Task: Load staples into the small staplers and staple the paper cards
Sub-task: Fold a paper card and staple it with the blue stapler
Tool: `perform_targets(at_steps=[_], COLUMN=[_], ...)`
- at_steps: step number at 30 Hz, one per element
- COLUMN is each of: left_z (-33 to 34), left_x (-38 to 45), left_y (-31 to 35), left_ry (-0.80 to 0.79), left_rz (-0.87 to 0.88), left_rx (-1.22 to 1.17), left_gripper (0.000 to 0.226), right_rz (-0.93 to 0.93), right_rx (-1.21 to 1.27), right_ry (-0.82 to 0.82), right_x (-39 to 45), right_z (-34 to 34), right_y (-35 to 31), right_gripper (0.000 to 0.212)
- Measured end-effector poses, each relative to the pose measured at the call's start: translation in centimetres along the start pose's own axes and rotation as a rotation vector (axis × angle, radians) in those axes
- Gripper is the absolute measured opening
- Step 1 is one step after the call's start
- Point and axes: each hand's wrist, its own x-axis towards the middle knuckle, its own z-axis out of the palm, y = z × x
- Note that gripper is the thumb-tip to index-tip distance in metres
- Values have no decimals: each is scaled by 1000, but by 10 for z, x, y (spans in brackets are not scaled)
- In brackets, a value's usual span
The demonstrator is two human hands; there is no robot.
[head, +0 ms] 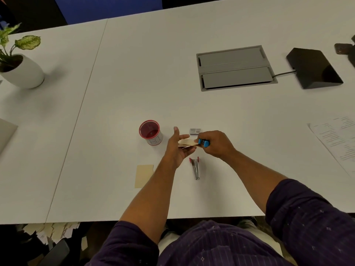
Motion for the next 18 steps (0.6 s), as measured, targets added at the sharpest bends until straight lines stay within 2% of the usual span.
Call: perform_targets(at_steps=[3, 6, 12, 14, 16, 18], left_z=[11, 17, 18, 17, 15, 13], left_x=[-1, 1, 6, 7, 8, 9], left_y=[1, -2, -7, -8, -8, -5], left_ry=[-31, -17, -41, -52, -78, -106], left_rz=[54, 82, 142, 185, 238, 268], left_rx=[58, 81, 73, 81, 88, 73], left_gripper=[16, 28, 34, 35, 30, 25], right_rz=[-168, -295, -385, -300, -114, 58], right_rx=[-151, -233, -227, -167, -81, 6], right_ry=[39, 32, 40, 64, 76, 126], right_x=[-4, -6, -8, -8, -10, -12], right_z=[-9, -15, -18, -16, -16, -15], right_y=[3, 5, 7, 8, 8, 10], right_gripper=[21, 25, 35, 38, 43, 37])
